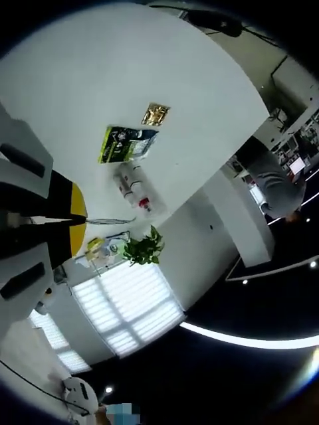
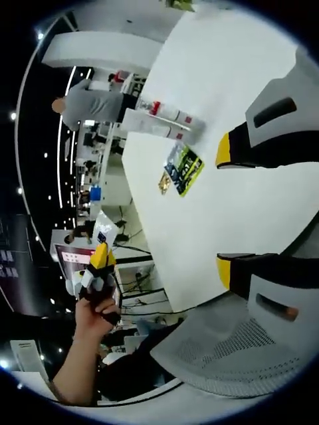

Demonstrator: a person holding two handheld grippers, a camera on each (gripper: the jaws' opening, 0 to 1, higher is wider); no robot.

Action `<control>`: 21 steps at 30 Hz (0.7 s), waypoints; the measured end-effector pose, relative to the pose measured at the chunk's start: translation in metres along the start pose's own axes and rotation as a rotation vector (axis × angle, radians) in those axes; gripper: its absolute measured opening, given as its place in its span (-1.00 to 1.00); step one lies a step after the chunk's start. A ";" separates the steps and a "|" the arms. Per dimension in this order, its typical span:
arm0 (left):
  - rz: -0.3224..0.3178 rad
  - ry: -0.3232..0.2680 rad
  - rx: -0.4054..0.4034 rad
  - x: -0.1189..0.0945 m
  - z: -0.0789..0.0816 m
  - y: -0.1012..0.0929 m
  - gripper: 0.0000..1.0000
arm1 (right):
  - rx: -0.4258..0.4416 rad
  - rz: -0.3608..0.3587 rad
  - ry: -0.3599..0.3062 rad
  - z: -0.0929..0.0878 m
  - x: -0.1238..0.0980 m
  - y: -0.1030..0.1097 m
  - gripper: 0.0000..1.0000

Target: Arrange the skincare products in the storage area until every visible bottle or jar stands upright without overlapping.

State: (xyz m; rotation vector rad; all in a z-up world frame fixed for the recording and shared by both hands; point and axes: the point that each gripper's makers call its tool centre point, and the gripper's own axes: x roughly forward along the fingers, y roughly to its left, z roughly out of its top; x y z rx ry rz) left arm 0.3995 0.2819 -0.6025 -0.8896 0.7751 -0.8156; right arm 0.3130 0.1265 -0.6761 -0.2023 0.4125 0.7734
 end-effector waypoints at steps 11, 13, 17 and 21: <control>0.043 0.055 -0.031 0.027 0.027 0.024 -0.98 | -0.045 -0.021 0.004 0.001 0.000 -0.002 -0.08; 0.051 0.053 -0.041 0.030 0.031 0.030 -0.98 | -0.038 -0.025 0.006 0.000 0.000 -0.004 -0.08; 0.101 0.079 -0.063 0.035 0.032 0.050 -0.98 | -0.040 -0.041 0.012 -0.001 0.000 -0.007 -0.07; 0.133 0.109 -0.066 0.037 0.028 0.066 -0.98 | -0.029 -0.064 0.009 -0.001 -0.001 -0.012 -0.07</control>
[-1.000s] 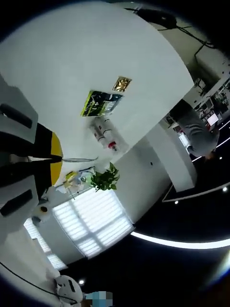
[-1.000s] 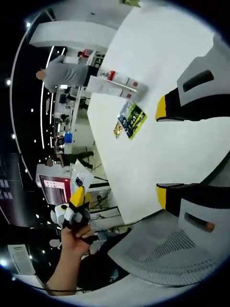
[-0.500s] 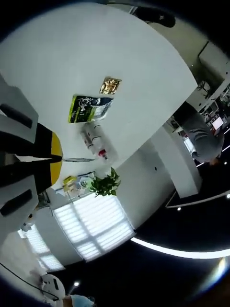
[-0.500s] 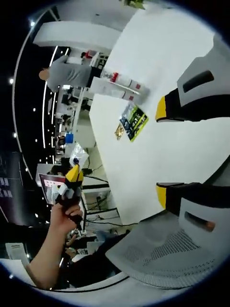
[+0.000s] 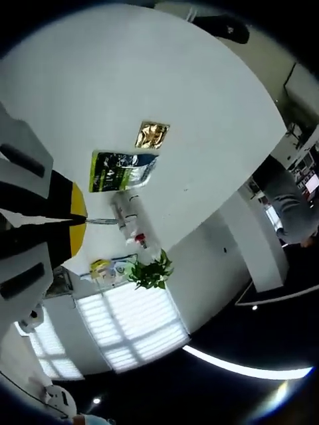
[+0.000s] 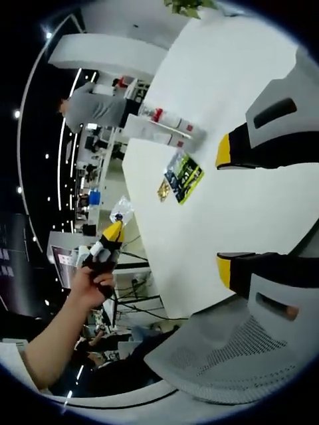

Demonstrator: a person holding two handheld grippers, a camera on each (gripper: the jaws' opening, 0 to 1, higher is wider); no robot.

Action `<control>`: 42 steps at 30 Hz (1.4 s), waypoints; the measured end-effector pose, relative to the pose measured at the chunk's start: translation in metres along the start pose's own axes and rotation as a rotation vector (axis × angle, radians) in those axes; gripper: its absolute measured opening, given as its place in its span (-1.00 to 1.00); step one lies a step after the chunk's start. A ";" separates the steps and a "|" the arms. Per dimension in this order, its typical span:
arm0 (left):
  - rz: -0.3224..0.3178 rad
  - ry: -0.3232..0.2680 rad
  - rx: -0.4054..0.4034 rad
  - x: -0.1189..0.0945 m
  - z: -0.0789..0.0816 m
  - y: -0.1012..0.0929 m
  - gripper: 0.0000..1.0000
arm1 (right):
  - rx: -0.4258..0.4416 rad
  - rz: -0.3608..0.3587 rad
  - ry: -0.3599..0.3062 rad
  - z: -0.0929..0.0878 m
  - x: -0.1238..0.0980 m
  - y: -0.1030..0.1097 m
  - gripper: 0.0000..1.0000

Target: Arrange the skincare products in the storage area until every visible bottle or jar stands upright without overlapping.

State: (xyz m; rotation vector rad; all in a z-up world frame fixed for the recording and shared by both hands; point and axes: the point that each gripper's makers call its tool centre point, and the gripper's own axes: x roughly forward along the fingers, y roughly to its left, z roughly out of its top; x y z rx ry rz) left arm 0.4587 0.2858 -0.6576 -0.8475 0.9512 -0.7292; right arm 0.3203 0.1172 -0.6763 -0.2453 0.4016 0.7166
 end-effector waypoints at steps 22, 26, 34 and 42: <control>0.058 0.022 -0.089 0.016 0.021 0.037 -0.98 | -0.008 -0.034 0.029 -0.006 0.001 -0.006 -0.06; 0.072 0.047 -0.083 0.017 0.019 0.046 -0.98 | -0.010 -0.033 0.037 -0.008 0.002 -0.006 -0.06; 0.109 0.094 -0.087 0.025 0.018 0.065 -0.98 | -0.008 -0.025 0.057 -0.012 0.003 -0.005 -0.07; 0.160 0.172 -0.060 0.038 0.017 0.079 -0.98 | -0.001 -0.008 0.086 -0.017 0.006 -0.002 -0.07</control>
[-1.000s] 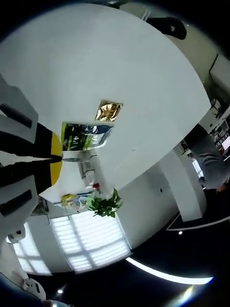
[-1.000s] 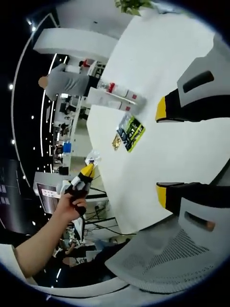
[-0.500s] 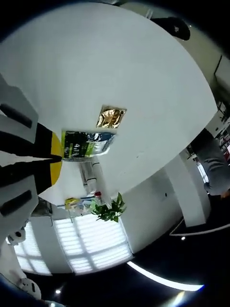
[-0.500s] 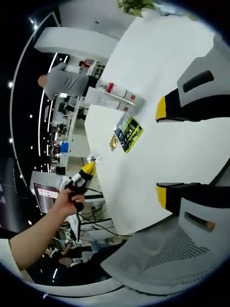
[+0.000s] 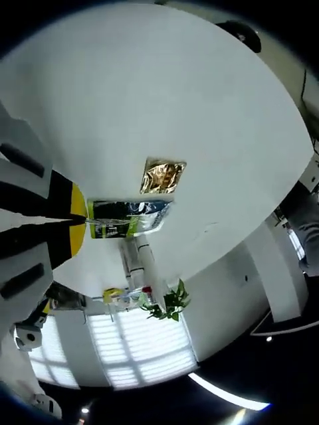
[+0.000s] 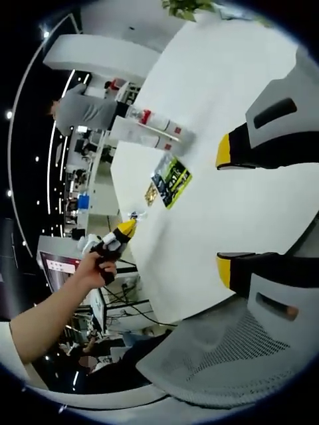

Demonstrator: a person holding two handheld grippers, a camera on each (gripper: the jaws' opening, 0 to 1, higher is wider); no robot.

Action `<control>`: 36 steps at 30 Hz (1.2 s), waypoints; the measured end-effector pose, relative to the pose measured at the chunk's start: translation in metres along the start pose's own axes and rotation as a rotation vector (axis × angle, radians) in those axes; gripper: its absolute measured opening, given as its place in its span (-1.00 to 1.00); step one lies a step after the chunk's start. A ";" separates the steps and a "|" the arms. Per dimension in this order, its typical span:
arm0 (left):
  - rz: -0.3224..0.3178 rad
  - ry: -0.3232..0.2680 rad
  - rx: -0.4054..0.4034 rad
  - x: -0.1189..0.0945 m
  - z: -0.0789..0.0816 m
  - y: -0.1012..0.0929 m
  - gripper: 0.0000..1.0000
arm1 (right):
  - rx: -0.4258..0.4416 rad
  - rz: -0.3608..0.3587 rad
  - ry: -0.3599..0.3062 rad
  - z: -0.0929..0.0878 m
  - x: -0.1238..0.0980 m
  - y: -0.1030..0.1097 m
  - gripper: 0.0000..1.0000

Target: Arrange the skincare products in the storage area until every visible bottle or jar stands upright without overlapping.

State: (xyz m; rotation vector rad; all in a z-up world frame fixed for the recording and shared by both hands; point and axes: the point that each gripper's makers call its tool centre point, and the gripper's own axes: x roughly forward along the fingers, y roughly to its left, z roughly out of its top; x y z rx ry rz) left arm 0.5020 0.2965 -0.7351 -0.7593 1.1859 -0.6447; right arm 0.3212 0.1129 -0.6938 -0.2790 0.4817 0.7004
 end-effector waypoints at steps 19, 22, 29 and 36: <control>0.054 0.088 -0.048 0.030 0.013 0.033 -0.98 | 0.017 -0.007 0.057 -0.011 0.003 -0.003 -0.11; 0.054 0.097 -0.067 0.033 0.011 0.035 -0.98 | 0.015 -0.006 0.063 -0.012 0.003 -0.003 -0.11; 0.071 0.130 -0.096 0.036 0.003 0.037 -0.97 | 0.017 -0.006 0.071 -0.014 0.004 -0.003 -0.14; 0.140 0.139 -0.128 0.033 0.002 0.050 -0.93 | 0.020 -0.011 0.075 -0.015 0.004 -0.004 -0.15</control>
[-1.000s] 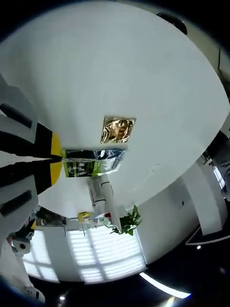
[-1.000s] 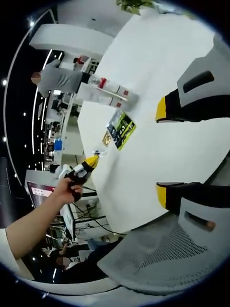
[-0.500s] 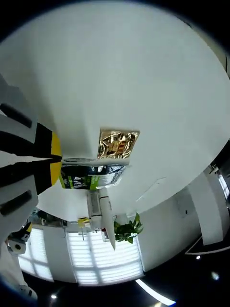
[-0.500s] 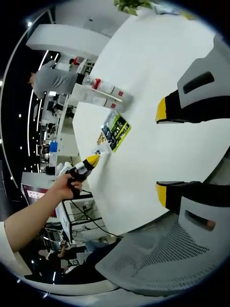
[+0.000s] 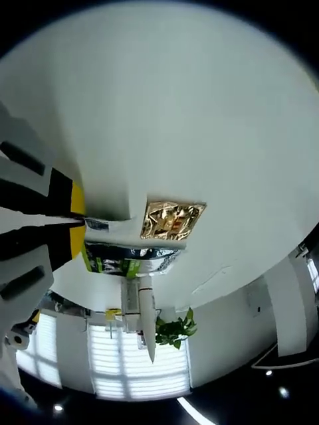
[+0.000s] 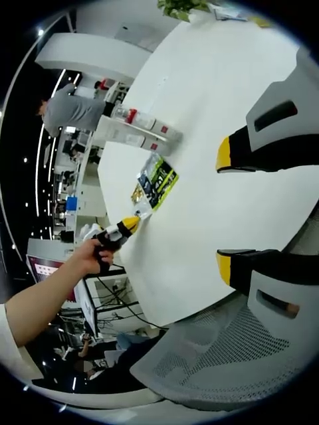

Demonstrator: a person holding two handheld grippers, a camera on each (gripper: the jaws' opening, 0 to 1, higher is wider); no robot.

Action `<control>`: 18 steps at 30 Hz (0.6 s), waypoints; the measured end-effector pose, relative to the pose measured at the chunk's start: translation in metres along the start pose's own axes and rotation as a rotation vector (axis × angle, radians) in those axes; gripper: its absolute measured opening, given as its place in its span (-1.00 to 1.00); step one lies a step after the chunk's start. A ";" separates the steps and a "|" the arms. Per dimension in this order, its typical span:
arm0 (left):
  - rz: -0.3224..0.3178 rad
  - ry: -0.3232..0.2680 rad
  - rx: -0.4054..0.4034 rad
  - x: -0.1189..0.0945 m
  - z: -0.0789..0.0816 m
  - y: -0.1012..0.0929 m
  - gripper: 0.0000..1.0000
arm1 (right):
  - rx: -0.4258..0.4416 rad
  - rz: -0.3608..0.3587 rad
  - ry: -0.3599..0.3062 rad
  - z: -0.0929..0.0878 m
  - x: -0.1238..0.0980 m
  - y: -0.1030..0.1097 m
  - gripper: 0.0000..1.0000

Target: Arrange the skincare products in the storage area until every visible bottle or jar stands upright without overlapping.

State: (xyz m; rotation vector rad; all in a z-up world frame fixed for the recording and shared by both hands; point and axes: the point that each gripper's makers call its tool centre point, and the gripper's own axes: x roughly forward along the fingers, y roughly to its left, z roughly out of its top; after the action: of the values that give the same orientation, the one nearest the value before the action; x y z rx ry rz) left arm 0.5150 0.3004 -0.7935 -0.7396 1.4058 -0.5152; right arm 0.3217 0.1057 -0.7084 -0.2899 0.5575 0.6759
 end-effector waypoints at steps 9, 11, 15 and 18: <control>0.081 0.025 0.013 0.001 -0.003 0.009 -0.87 | -0.005 -0.003 -0.001 0.000 0.000 0.000 -0.15; 0.080 0.025 0.020 0.004 -0.002 0.006 -0.86 | -0.002 0.000 -0.001 0.000 0.000 0.000 -0.15; 0.096 0.036 0.045 0.005 -0.001 0.005 -0.86 | -0.003 0.003 -0.001 0.000 0.000 0.001 -0.15; 0.107 0.045 0.054 0.005 -0.002 0.005 -0.85 | -0.004 0.004 0.001 0.000 0.000 0.001 -0.15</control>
State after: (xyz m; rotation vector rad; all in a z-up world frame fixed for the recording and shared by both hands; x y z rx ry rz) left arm 0.5128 0.2996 -0.8007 -0.6091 1.4590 -0.4868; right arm 0.3210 0.1063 -0.7087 -0.2928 0.5577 0.6806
